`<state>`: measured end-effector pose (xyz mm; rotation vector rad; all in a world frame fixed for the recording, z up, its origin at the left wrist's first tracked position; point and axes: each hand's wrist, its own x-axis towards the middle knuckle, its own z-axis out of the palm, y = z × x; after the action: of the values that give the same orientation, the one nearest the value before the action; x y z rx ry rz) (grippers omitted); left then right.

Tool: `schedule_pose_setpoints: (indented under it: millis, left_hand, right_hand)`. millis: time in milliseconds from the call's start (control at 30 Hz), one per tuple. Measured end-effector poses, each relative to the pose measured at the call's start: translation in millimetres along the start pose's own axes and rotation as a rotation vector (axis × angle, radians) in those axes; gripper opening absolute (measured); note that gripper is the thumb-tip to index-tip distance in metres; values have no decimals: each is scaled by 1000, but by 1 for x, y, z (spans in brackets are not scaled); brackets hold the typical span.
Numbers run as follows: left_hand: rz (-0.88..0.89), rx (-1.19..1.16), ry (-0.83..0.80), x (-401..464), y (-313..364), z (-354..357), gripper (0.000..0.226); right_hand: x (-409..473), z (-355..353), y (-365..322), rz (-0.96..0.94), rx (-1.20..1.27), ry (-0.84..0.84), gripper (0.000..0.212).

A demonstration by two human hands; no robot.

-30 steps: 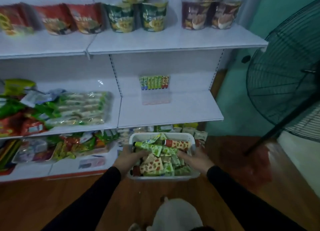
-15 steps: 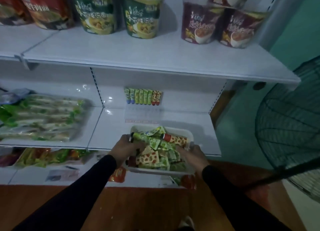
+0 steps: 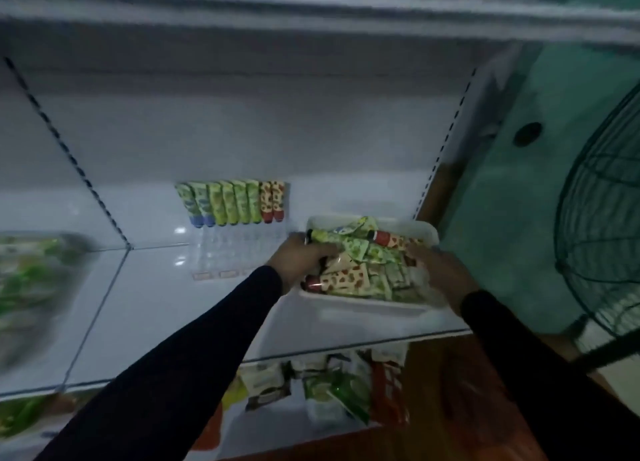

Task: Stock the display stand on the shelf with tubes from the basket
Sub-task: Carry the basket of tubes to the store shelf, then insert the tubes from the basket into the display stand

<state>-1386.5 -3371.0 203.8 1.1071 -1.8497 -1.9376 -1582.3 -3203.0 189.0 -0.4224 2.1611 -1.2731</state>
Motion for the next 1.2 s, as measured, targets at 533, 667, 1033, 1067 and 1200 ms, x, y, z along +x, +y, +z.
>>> schedule_pose_setpoints:
  millis: [533, 667, 1033, 1067, 1200]
  left_hand:
    - [229, 202, 62, 57, -48, 9, 74]
    - [274, 311, 153, 65, -54, 13, 73]
    - [488, 549, 224, 118, -31, 33, 69]
    - [531, 571, 205, 124, -25, 39, 64]
    - [689, 614, 98, 146, -13, 64, 40]
  right_hand:
    - [12, 21, 39, -142, -10, 189, 72]
    - [18, 15, 41, -103, 68, 109, 85]
    - [58, -2, 58, -315, 21, 292, 56]
    - [58, -3, 60, -379, 19, 355, 55]
    - [42, 5, 70, -576, 65, 673, 37]
